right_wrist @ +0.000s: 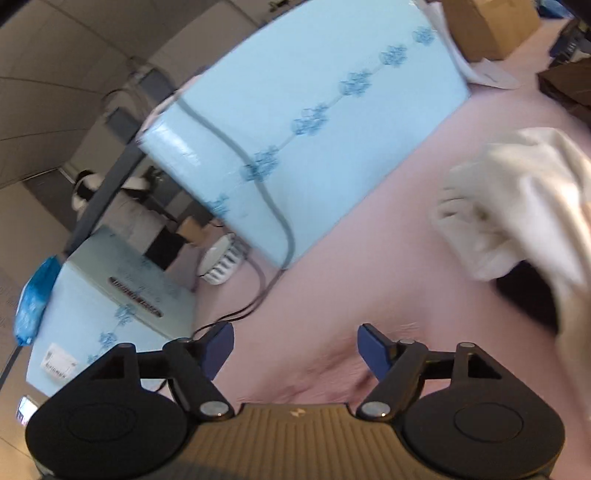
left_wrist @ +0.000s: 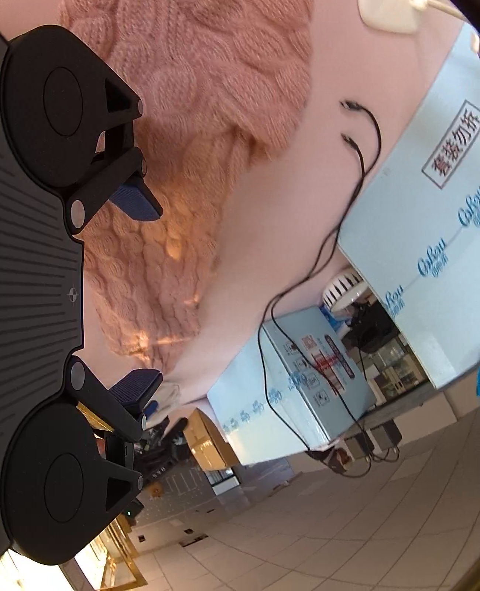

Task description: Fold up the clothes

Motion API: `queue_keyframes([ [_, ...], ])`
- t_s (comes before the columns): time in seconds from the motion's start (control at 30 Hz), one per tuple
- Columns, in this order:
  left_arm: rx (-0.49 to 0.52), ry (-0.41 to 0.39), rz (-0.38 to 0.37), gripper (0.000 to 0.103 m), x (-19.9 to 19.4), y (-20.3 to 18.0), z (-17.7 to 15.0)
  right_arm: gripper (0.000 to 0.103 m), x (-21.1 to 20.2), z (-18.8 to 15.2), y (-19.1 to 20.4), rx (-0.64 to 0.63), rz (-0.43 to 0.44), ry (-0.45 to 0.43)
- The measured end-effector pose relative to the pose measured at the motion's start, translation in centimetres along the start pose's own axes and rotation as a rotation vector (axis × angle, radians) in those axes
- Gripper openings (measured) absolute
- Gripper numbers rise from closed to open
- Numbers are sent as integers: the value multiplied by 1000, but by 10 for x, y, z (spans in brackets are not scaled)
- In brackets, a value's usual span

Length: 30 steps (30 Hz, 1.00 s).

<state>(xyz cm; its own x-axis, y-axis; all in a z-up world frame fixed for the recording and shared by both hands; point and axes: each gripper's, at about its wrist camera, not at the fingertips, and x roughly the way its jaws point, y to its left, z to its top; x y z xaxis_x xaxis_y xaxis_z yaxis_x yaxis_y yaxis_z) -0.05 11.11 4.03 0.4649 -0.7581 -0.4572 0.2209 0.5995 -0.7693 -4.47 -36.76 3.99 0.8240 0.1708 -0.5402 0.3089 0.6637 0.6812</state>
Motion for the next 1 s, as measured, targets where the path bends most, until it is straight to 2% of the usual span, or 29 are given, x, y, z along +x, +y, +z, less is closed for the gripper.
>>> queue_keyframes([
  [0.13,-32,38,21,90,20,4,0,76,-3,12,-23,34,-67,19],
  [0.23,-38,49,49,90,28,8,-2,73,15,7,-20,5,-72,14],
  [0.3,-41,52,46,90,27,8,-1,49,27,4,-14,-50,-117,9],
  [0.33,-45,54,43,90,27,9,-1,12,35,0,-9,-113,-164,11],
  [0.37,-51,58,41,90,27,9,0,7,35,0,-8,-132,-178,13],
  [0.43,-64,61,37,90,25,12,1,7,31,-1,-7,-147,-182,-7],
  [0.6,-90,67,26,90,25,15,3,7,-3,10,-3,-204,-180,-159],
  [0.67,-88,71,26,90,26,15,3,8,0,13,-7,-206,-213,-150],
  [0.7,-85,72,27,90,27,15,2,8,10,13,-14,-196,-241,-108],
  [0.77,-80,74,27,90,27,15,2,16,26,12,-26,-183,-281,-43],
  [0.8,-82,73,25,90,27,15,2,20,25,10,-28,-191,-274,-57],
  [0.83,-87,73,23,90,27,16,2,28,25,8,-30,-199,-267,-70],
  [0.87,-93,73,20,90,27,17,2,45,23,6,-31,-202,-258,-85],
  [0.9,-101,74,17,90,26,18,2,55,14,6,-33,-169,-238,-110],
  [0.93,-107,74,16,90,25,19,3,71,5,6,-34,-138,-218,-134],
  [0.97,-116,74,16,90,24,19,3,78,-2,7,-35,-121,-205,-153],
  [1.0,-123,73,17,90,24,20,4,80,-13,7,-36,-98,-196,-180],
])
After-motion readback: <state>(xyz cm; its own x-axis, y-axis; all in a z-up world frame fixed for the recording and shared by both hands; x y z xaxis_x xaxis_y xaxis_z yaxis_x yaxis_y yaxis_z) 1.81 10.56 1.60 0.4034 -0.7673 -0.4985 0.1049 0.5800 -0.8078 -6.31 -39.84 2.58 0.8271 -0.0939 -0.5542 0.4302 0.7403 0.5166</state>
